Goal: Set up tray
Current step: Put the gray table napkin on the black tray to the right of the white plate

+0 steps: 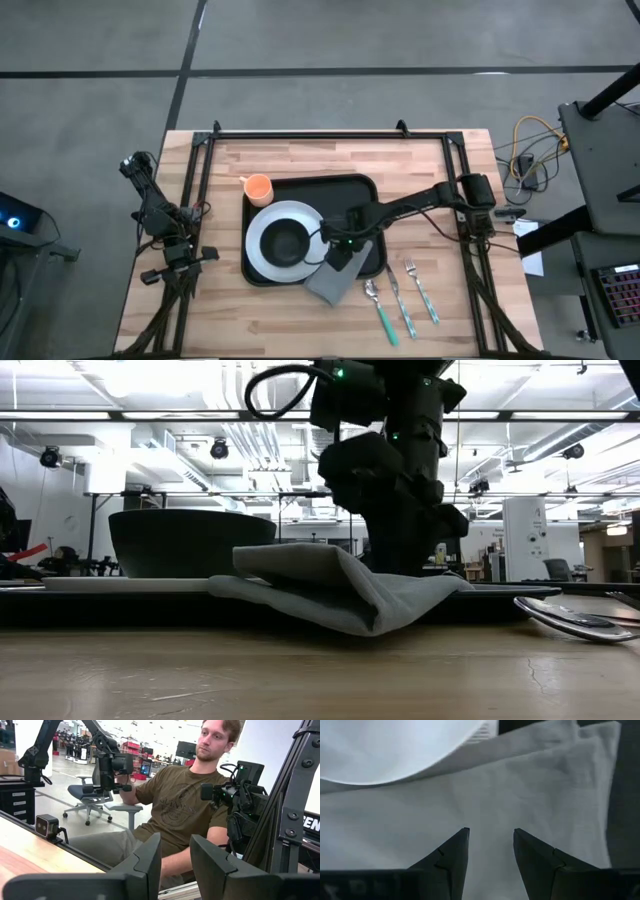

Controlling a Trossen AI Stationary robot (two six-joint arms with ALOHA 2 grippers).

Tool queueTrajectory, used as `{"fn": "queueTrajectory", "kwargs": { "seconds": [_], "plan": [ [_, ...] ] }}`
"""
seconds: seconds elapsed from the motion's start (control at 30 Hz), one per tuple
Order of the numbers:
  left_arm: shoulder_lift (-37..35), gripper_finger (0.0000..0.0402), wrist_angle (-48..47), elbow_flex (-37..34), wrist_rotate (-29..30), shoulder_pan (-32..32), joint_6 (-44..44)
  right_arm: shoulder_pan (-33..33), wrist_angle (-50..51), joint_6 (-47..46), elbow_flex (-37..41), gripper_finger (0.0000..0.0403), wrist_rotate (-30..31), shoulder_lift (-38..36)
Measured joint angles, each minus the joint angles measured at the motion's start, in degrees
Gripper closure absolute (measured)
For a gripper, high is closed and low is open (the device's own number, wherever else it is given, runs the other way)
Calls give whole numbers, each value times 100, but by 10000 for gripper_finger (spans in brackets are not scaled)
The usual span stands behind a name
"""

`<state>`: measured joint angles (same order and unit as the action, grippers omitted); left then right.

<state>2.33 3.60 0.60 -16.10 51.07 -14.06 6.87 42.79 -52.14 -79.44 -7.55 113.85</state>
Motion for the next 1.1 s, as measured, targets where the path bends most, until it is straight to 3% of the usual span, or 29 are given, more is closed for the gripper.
{"fn": "queueTrajectory", "kwargs": {
  "seconds": [0.7,0.9,1.1],
  "plan": [
    [2,317,0,0,0,2,0,-304,336,22,483,271,369,-18],
    [1,317,0,0,0,0,-1,-534,369,537,490,266,459,-20],
    [1,317,0,0,0,1,-1,-673,333,1624,482,273,1123,-14]
  ]
}}
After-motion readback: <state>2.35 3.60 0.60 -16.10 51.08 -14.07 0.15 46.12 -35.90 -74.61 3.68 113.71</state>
